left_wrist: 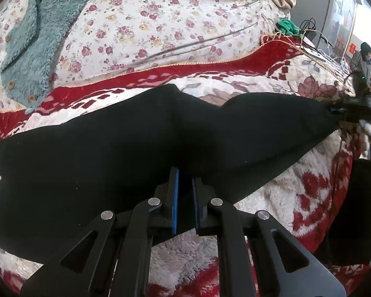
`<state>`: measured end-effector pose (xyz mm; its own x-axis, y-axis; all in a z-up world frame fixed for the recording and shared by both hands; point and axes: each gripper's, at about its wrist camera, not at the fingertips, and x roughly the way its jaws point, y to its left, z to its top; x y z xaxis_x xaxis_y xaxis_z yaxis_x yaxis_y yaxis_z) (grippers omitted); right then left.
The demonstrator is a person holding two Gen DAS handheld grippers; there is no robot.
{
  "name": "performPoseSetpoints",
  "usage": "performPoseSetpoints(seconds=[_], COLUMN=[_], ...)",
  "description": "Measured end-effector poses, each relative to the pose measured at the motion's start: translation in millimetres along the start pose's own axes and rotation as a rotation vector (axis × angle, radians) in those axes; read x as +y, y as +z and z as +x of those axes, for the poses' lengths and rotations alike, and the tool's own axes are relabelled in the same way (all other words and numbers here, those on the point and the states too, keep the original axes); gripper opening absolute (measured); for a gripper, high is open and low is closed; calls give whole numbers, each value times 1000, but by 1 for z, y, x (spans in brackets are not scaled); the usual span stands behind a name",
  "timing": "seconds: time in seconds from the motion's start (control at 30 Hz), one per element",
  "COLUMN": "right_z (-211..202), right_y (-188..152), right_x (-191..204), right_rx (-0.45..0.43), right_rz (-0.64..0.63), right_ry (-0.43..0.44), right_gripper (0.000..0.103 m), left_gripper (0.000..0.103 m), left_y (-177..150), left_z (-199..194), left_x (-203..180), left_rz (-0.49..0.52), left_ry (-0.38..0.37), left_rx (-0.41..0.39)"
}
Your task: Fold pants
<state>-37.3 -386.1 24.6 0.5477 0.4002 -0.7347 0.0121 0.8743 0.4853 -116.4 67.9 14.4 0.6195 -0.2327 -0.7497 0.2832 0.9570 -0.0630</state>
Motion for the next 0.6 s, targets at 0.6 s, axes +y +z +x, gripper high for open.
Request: performPoseSetpoints(seconds=[0.6], right_z=[-3], right_y=[8], right_x=[8], right_rx=[67], right_rz=[-165], right_ry=[-232], right_gripper=[16], left_gripper=[17], left_y=[-13], left_z=[-10], left_x=[-9], left_rz=[-125], left_ry=[-144], left_rx=[29])
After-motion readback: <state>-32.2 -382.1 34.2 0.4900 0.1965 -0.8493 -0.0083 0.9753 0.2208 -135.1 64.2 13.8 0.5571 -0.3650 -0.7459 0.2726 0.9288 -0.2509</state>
